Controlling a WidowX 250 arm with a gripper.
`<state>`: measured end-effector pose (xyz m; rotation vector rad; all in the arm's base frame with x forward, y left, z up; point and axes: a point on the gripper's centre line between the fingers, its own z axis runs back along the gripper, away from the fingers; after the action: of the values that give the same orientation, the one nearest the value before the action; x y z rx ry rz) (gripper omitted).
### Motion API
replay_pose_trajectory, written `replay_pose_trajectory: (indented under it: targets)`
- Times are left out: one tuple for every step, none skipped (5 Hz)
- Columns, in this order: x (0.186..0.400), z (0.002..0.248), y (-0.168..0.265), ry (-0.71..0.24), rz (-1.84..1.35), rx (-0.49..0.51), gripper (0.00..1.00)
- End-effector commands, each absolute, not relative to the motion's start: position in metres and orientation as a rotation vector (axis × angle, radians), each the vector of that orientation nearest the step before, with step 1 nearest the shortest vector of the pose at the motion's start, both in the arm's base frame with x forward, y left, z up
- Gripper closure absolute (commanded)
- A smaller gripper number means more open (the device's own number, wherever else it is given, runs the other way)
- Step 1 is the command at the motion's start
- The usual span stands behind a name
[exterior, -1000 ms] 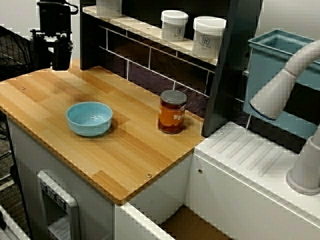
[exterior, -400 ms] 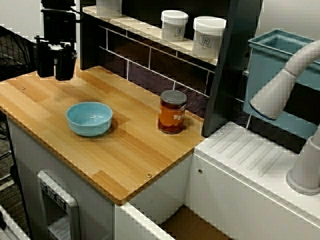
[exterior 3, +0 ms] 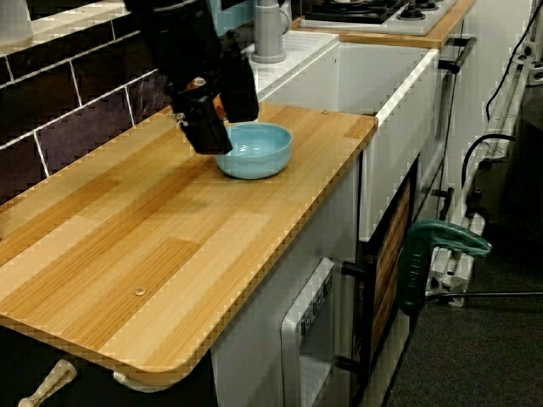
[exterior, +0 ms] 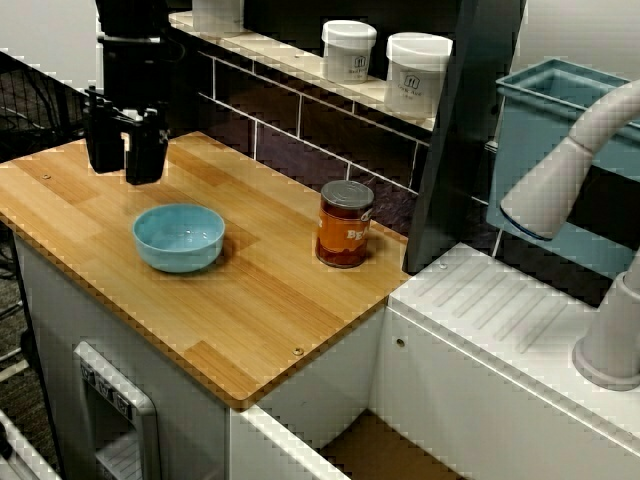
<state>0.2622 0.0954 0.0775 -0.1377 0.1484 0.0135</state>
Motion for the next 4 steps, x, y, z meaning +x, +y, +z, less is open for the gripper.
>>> replay_pose_trajectory:
  targets:
    - [0.264,0.079,0.059,0.035,-0.037,-0.059,0.0]
    - [0.262,0.07,0.043,0.035,-0.053,-0.053,0.0]
    - [0.261,0.065,0.033,0.034,-0.052,-0.06,0.0]
    - [0.262,0.062,0.026,0.044,-0.045,-0.073,0.0]
